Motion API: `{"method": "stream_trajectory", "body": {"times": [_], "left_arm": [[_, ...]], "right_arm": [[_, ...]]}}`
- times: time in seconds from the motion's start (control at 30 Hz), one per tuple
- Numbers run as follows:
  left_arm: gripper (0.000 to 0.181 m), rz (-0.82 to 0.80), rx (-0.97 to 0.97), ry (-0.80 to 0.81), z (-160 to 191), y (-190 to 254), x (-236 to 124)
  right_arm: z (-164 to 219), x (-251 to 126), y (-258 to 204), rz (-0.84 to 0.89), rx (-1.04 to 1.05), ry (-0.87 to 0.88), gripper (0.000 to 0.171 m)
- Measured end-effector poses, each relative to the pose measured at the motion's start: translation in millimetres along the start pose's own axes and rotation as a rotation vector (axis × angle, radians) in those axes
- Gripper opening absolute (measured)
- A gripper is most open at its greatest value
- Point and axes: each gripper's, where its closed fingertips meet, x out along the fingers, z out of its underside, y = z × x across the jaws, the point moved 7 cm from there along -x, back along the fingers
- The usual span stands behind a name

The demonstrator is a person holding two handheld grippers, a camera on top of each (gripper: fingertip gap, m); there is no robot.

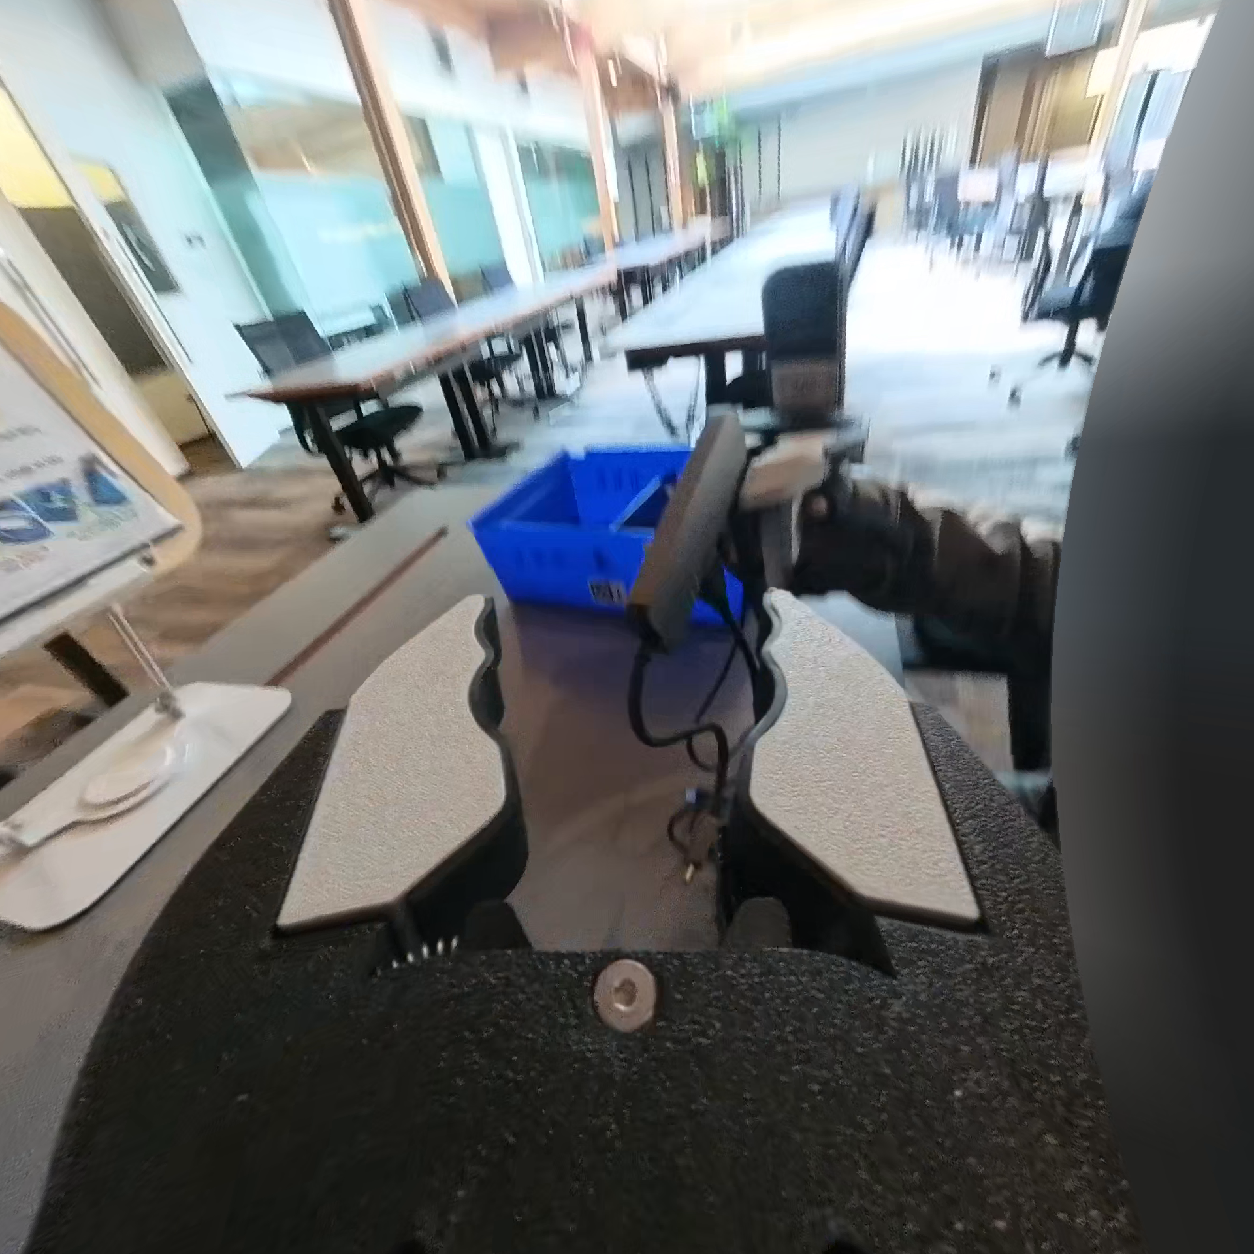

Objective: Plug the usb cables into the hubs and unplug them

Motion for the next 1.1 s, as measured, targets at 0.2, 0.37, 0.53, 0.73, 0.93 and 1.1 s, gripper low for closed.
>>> {"method": "stream_trajectory", "body": {"times": [0.2, 0.37, 0.53, 0.73, 0.93, 1.1], "left_arm": [[0.046, -0.045, 0.099, -0.228, 11, 19, 35], [0.047, 0.08, 0.168, -0.297, 21, 40, 49], [0.046, 0.133, 0.239, -0.295, 21, 53, 56], [0.016, 0.098, 0.338, -0.327, 19, 51, 54], [0.012, 0.051, 0.394, -0.358, 32, 62, 49], [0.012, 0.103, 0.263, -0.293, 37, 65, 36]], "right_arm": [[8, 13, -14, -0.049, -0.103, -0.11, 0.006], [9, 15, -21, -0.068, -0.169, -0.16, 0.006], [12, 19, -27, -0.052, -0.295, -0.247, 0.007], [6, 26, -31, -0.079, -0.415, -0.387, 0.006], [9, 34, -39, -0.133, -0.579, -0.572, 0.007], [8, 45, -46, -0.202, -0.61, -0.634, 0.006]]}}
